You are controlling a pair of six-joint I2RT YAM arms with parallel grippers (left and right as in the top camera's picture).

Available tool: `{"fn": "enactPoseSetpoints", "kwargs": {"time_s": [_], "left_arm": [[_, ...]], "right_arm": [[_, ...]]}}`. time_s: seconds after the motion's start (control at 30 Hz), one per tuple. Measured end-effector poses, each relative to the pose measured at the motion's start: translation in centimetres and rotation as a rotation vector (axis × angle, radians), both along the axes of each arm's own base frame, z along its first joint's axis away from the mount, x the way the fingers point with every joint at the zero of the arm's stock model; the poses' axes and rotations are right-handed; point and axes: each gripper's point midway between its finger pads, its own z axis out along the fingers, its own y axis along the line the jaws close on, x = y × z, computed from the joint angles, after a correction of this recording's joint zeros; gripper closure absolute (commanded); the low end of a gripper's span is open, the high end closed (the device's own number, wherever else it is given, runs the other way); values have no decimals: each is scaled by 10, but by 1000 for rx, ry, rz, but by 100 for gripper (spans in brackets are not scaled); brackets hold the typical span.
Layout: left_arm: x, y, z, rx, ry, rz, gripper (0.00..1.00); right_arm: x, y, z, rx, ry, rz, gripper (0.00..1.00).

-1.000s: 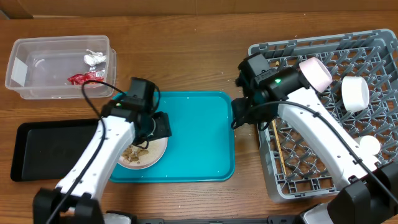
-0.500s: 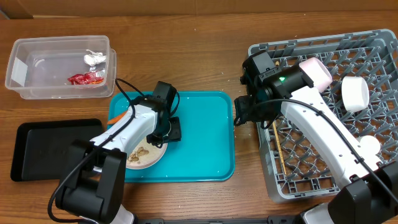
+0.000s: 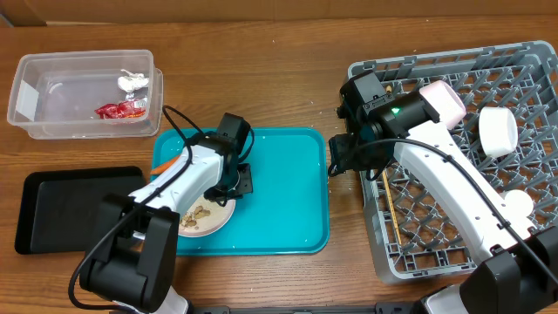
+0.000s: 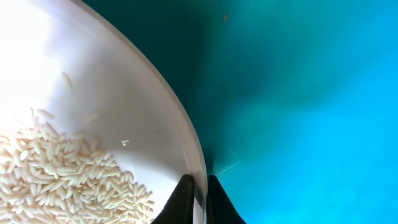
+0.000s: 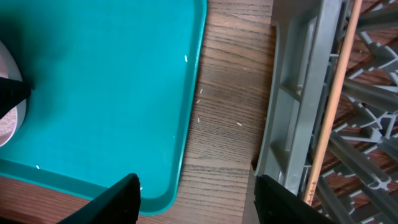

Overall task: Sort waste into correct bins and load items into the dishwasher
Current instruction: 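Grasp the white plate rim with the left gripper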

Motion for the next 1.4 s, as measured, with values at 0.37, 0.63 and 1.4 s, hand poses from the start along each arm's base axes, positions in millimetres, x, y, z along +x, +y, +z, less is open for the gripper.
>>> {"fn": "enactPoseSetpoints", "kwargs": {"time_s": [0.37, 0.63, 1.4], "left_arm": [[3, 7, 1, 51, -15, -2, 96], [-6, 15, 3, 95, 44, -4, 96], [-5, 19, 44, 150, 124, -8, 96]], "right_arm": [[0, 0, 0, -1, 0, 0, 38], [0, 0, 0, -1, 1, 0, 37], [-1, -1, 0, -3, 5, 0, 37]]}}
